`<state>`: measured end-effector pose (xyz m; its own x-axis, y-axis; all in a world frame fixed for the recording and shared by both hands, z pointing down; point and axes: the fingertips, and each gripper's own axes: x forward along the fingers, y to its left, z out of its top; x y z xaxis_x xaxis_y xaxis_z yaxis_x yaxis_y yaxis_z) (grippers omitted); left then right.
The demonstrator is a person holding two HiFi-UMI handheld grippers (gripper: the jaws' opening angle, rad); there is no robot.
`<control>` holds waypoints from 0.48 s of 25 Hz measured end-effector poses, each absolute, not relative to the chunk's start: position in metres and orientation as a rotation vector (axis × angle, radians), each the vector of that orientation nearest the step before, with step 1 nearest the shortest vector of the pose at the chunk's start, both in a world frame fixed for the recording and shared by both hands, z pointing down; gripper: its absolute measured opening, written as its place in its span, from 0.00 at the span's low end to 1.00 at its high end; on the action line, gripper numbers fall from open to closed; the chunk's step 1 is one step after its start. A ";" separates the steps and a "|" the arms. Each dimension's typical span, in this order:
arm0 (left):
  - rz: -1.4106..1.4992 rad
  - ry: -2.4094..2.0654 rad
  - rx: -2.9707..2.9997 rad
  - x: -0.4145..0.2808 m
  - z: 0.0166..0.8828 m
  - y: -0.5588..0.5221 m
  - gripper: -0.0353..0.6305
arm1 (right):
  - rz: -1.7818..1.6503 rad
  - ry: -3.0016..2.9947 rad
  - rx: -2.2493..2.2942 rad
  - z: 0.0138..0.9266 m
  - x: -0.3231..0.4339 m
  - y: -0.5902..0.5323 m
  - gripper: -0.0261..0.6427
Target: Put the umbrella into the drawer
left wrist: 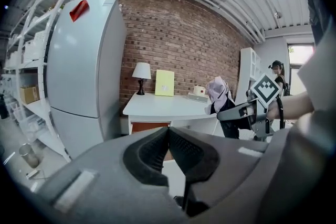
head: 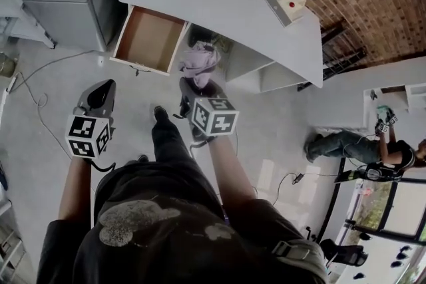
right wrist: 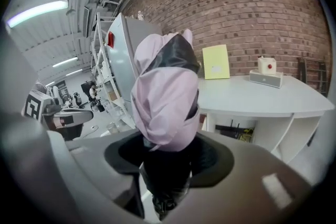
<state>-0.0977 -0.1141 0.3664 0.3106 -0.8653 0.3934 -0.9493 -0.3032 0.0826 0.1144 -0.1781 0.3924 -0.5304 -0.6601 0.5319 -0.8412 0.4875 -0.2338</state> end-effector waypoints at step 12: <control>0.443 -1.848 1.963 -0.146 0.412 -0.204 0.07 | 0.633 -2.389 0.748 0.466 0.027 -0.297 0.37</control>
<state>-0.1455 -0.2039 0.4125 0.0723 -0.8673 0.4925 -0.9963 -0.0404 0.0752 0.0265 -0.2969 0.4660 -0.6923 -0.3649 0.6225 -0.6254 0.7338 -0.2653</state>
